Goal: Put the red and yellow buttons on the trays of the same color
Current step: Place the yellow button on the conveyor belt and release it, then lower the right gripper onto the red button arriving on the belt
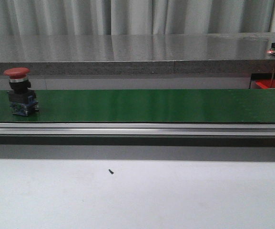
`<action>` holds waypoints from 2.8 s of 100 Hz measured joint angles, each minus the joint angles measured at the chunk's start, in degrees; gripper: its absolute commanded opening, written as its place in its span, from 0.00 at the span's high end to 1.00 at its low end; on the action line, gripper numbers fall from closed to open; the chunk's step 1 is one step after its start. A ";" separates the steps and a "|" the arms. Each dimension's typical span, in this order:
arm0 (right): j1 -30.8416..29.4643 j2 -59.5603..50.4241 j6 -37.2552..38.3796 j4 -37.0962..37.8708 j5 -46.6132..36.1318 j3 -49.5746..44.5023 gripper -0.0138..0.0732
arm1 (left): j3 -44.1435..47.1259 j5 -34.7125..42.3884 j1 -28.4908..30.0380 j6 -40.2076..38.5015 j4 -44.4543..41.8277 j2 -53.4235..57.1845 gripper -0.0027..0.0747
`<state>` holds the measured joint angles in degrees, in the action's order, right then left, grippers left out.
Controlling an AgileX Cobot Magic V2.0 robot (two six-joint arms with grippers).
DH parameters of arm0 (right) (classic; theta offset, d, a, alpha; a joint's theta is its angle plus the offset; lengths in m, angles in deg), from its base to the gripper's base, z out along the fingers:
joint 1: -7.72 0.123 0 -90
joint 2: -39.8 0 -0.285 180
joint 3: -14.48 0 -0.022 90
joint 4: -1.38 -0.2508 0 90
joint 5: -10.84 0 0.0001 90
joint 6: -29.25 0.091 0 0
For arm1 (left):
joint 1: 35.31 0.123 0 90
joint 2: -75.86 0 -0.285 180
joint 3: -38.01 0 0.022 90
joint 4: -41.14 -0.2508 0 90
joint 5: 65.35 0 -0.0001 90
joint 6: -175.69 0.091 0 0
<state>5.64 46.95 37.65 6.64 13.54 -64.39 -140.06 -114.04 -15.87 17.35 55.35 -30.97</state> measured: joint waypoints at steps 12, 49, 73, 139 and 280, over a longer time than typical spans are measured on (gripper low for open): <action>0.00 0.00 0.00 0.00 0.00 0.00 0.98 | -0.68 -1.35 0.00 0.16 -0.09 -0.23 0.15; 0.00 0.00 0.00 0.00 0.00 0.00 0.98 | -2.42 -6.35 0.00 1.65 4.67 3.86 0.18; 0.00 0.00 0.00 0.00 0.00 0.00 0.98 | -0.55 -7.15 0.00 2.86 6.84 12.38 0.70; 0.00 0.00 0.00 0.00 0.00 0.00 0.98 | 19.11 -2.91 -0.10 6.22 11.75 39.62 0.99; 0.00 17.59 0.00 0.27 -0.96 13.18 0.98 | 43.67 3.29 -12.40 6.22 12.65 72.09 0.99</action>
<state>5.64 64.54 37.65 6.91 12.58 -51.21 -96.39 -110.75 -28.26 23.57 68.00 41.12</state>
